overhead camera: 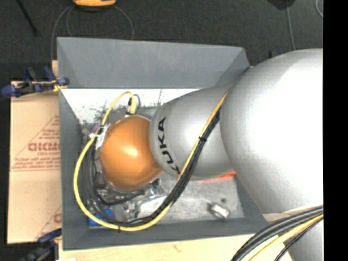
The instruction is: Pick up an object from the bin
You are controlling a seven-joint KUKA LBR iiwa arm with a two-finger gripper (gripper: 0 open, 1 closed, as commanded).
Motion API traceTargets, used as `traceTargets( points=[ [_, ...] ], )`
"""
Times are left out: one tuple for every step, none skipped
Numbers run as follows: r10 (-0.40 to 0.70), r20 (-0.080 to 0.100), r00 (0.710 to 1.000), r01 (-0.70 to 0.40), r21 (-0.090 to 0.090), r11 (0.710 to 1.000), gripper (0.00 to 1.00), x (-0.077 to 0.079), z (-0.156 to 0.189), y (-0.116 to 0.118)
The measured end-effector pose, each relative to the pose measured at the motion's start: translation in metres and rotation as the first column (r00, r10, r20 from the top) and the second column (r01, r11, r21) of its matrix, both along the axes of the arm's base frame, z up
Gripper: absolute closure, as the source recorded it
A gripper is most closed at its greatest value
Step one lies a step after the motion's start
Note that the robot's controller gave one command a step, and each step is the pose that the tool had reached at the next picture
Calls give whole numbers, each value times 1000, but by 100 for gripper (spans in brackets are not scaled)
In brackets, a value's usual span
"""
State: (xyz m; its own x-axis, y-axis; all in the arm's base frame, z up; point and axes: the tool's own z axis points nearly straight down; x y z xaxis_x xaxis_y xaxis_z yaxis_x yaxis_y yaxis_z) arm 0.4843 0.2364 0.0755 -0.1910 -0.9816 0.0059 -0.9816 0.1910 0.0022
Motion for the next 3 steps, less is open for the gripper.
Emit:
traceTargets(
  points=[
    [0, 5, 1000, 0, -1, 1000, 100, 2, 3, 0],
    [-37, 14, 999, 37, 9, 999, 100, 22, 97, -9],
    [-36, 5, 999, 36, 8, 999, 0, 19, 92, -8]
  ],
)
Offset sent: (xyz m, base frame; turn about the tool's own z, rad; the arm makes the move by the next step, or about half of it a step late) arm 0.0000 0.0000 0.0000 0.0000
